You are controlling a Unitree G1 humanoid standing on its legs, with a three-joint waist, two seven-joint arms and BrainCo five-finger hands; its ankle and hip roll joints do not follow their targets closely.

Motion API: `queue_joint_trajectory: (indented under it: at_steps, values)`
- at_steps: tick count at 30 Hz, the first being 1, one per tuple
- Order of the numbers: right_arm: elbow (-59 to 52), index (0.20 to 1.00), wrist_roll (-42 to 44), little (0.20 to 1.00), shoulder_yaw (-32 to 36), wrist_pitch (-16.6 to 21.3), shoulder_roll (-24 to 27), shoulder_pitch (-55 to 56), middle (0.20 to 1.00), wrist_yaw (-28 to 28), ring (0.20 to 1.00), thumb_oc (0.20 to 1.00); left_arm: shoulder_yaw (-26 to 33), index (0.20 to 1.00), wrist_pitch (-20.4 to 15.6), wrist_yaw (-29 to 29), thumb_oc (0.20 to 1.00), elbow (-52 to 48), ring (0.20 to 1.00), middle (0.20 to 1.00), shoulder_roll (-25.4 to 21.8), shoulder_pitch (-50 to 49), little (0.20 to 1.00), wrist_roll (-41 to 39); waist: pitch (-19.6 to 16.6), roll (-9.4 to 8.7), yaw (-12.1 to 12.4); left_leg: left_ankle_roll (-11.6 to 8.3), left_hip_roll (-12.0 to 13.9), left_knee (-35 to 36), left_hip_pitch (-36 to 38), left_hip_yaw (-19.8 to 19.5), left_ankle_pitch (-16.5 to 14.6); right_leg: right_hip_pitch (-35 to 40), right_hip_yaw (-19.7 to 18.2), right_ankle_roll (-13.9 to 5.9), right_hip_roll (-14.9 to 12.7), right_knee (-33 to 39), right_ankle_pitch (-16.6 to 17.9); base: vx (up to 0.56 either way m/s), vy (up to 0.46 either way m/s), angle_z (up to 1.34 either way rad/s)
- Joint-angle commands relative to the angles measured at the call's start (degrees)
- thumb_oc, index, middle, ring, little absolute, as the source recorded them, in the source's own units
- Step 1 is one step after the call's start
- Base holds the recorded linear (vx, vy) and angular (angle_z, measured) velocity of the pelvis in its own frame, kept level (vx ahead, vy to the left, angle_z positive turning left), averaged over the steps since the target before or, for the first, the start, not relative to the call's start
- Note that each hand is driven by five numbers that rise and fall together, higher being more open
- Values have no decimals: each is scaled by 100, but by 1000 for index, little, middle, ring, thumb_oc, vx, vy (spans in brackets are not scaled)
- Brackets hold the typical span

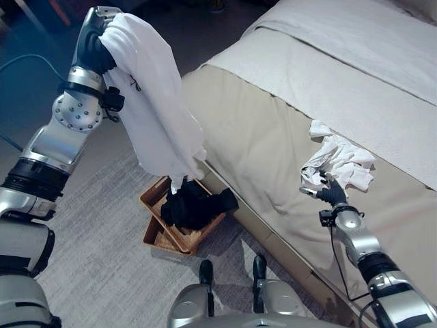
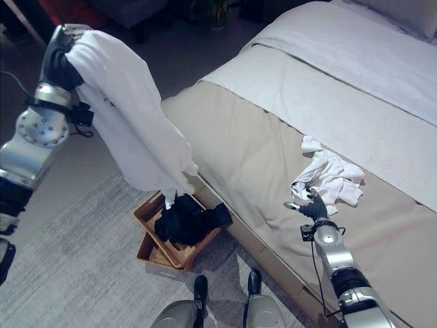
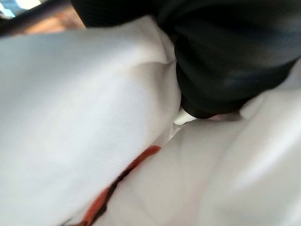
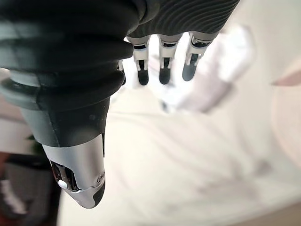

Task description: Pick up clothes into the bucket

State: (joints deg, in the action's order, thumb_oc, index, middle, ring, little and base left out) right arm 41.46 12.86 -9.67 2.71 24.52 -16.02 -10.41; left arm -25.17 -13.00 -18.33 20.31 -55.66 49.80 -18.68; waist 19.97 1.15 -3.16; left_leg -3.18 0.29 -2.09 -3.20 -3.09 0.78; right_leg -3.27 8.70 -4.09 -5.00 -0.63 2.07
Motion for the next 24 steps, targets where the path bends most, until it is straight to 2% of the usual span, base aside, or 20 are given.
queue_joint_trajectory:
  at_steps: [1, 7, 15, 21, 24]
  values:
    - [-219, 1000, -231, 1000, 62, 371, 146, 62, 1000, -199, 1000, 1000, 685, 200, -315, -348, 200, 24, 200, 200, -60, 357, 200, 186, -164, -210, 64, 50, -161, -568, -469, -73, -101, -124, 217, -398, -397, -314, 16, -31, 43, 1]
    - [90, 1000, -180, 1000, 218, 496, -38, 475, 1000, -303, 1000, 1000, 1016, 200, -188, -453, 200, 67, 200, 200, -49, -250, 200, 492, 155, -261, 41, 45, -177, -786, -773, -90, -131, -380, 192, -405, -441, -421, 31, -27, 40, 3]
    - [17, 1000, -380, 1000, 255, 625, -189, 799, 1000, -499, 1000, 1000, 1635, 200, 82, -615, 200, 431, 200, 200, 7, -1268, 200, 974, 603, -456, -6, 97, -138, -1363, -1282, -8, -337, -817, -2, -384, -485, -690, 6, -44, 38, -3]
    - [-136, 1000, -316, 1000, 225, 798, -227, 692, 1000, -658, 1000, 1000, 2004, 200, 97, -851, 200, 790, 200, 200, 297, -1633, 200, 901, 956, -607, -49, 179, -89, -1948, -1853, 25, -512, -1373, -191, -347, -488, -1064, -46, -79, 39, -14]
    - [-282, 1000, -313, 1000, 172, 867, -189, 638, 1000, -728, 1000, 1000, 2036, 200, 34, -962, 200, 930, 200, 200, 492, -1611, 200, 744, 983, -668, -89, 198, -90, -2134, -2244, 23, -545, -1752, -224, -330, -482, -1235, -80, -54, 29, -5]
